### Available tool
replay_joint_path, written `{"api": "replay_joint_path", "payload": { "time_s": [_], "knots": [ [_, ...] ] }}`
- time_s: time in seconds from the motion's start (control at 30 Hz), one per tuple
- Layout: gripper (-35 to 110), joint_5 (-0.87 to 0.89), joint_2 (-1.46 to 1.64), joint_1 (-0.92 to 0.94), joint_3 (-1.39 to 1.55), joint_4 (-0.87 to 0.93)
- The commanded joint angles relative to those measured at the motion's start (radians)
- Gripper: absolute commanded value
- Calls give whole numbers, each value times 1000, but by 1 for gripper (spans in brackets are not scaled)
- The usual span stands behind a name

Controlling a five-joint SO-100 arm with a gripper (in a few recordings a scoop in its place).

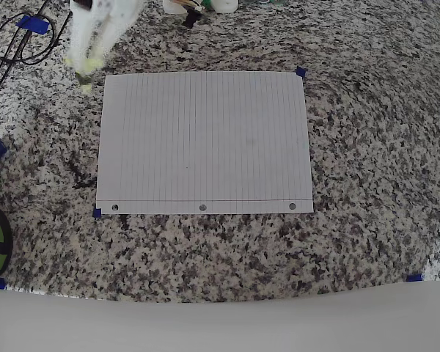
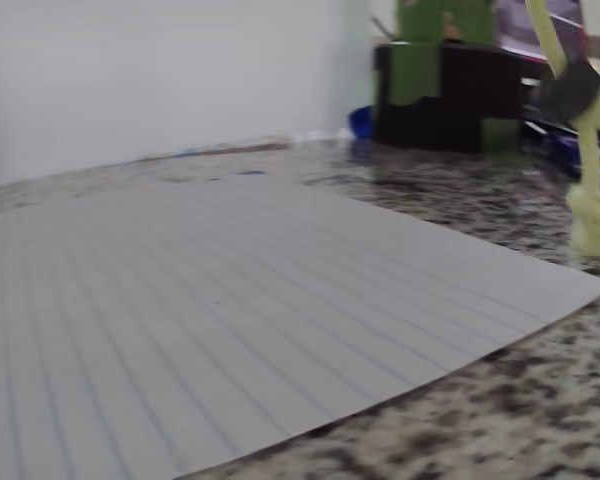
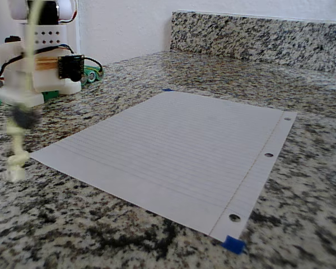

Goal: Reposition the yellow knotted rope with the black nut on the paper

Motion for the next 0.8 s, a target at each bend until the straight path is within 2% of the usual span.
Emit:
{"api": "replay_joint_path", "payload": {
  "time_s": [0.0, 0.37, 0.6, 0.77],
  "knots": [
    [0, 52, 3, -74, 31, -2],
    [0, 63, 112, -285, 178, 32],
    [0, 160, 147, -492, 190, 115],
    [0, 202, 189, -560, 247, 124]
  ]
}}
